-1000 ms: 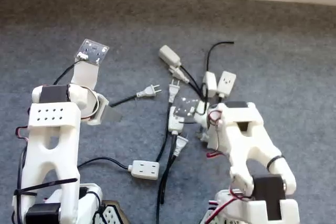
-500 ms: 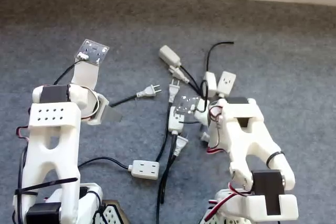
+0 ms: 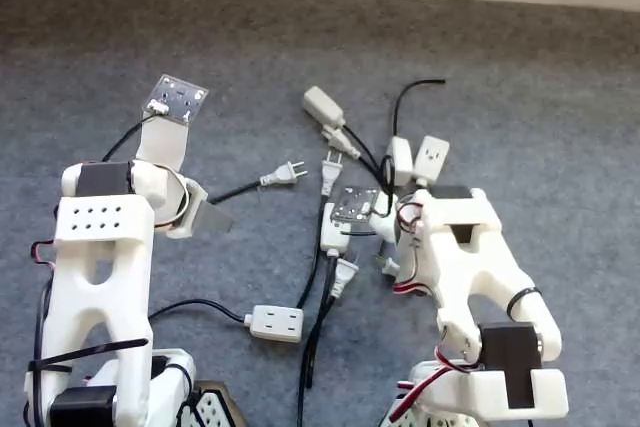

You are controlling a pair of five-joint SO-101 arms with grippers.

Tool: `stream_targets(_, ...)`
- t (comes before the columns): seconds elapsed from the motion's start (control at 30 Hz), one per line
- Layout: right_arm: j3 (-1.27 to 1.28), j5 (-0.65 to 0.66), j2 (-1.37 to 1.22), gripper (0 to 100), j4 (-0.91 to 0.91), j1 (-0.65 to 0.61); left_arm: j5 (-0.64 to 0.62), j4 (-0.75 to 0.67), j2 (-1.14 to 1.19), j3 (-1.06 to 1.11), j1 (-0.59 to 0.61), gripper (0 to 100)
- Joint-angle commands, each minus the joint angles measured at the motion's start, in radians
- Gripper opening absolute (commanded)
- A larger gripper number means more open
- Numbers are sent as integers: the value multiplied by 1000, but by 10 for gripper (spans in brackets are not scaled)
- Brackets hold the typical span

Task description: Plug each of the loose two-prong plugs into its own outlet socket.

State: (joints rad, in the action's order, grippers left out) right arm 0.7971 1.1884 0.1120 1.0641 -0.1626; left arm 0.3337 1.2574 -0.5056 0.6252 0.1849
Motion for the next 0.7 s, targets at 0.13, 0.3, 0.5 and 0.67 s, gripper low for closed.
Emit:
stream_targets(0.13, -10, 9, -2, 99, 2, 7, 6, -3, -2, -5, 7, 375)
stream_targets(0.3, -7, 9, -2, 61, 2, 7, 6, -3, -2, -5, 7, 375)
stream_targets(0.5, -5, -28, 5, 6, 10, 10, 6, -3, -2, -5, 7, 375)
stream_targets(0.67, -71, -155, 30, 6, 96, -7, 6, -3, -4, -8, 4, 375)
